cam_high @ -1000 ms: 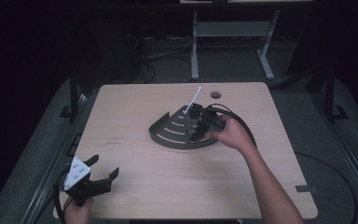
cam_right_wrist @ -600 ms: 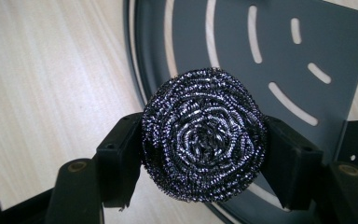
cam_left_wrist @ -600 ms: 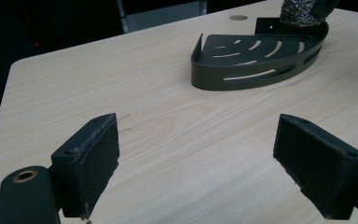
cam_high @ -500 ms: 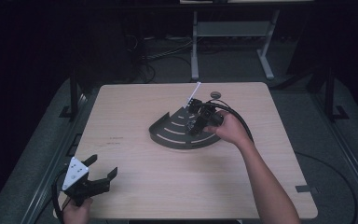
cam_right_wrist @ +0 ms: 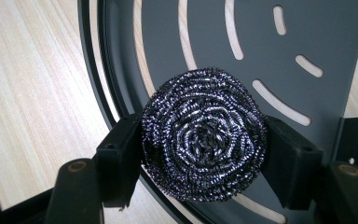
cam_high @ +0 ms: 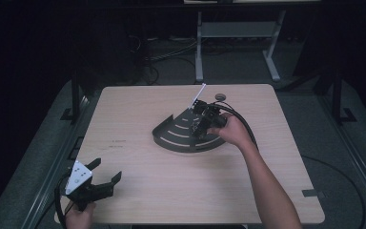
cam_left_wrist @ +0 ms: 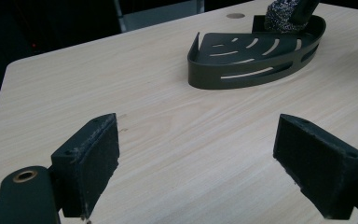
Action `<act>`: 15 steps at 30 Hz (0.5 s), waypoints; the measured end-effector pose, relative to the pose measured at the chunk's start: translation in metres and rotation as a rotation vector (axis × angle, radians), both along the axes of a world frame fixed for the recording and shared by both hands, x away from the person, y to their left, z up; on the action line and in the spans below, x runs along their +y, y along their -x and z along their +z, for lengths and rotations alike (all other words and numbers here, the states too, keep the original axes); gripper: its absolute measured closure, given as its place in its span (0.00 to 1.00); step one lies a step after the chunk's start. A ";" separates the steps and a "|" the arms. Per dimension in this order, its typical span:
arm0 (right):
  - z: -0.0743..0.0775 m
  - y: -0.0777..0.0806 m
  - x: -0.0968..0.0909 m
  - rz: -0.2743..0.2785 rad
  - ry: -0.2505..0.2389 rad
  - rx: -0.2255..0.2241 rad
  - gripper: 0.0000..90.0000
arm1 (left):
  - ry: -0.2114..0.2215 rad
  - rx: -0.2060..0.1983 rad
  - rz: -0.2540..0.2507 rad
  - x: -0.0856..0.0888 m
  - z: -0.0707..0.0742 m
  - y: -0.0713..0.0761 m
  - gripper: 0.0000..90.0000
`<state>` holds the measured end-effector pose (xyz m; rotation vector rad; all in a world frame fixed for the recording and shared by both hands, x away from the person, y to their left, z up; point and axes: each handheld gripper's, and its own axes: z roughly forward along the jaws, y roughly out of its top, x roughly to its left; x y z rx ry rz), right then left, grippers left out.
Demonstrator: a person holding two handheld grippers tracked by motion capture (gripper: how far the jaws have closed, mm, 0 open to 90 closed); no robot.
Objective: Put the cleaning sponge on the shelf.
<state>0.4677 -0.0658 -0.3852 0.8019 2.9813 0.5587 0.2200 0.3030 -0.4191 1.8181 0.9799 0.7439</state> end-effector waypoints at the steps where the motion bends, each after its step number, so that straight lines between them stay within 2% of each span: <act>1: 0.000 0.000 0.000 -0.003 0.002 0.001 0.38 | 0.000 0.001 0.001 0.000 0.000 0.000 0.15; 8: -0.005 -0.002 0.003 -0.014 -0.001 0.004 0.38 | 0.000 -0.001 0.003 0.001 0.000 0.000 0.15; 15: -0.017 -0.008 0.008 -0.031 0.019 0.018 0.38 | 0.001 -0.002 0.002 0.002 0.001 0.000 0.15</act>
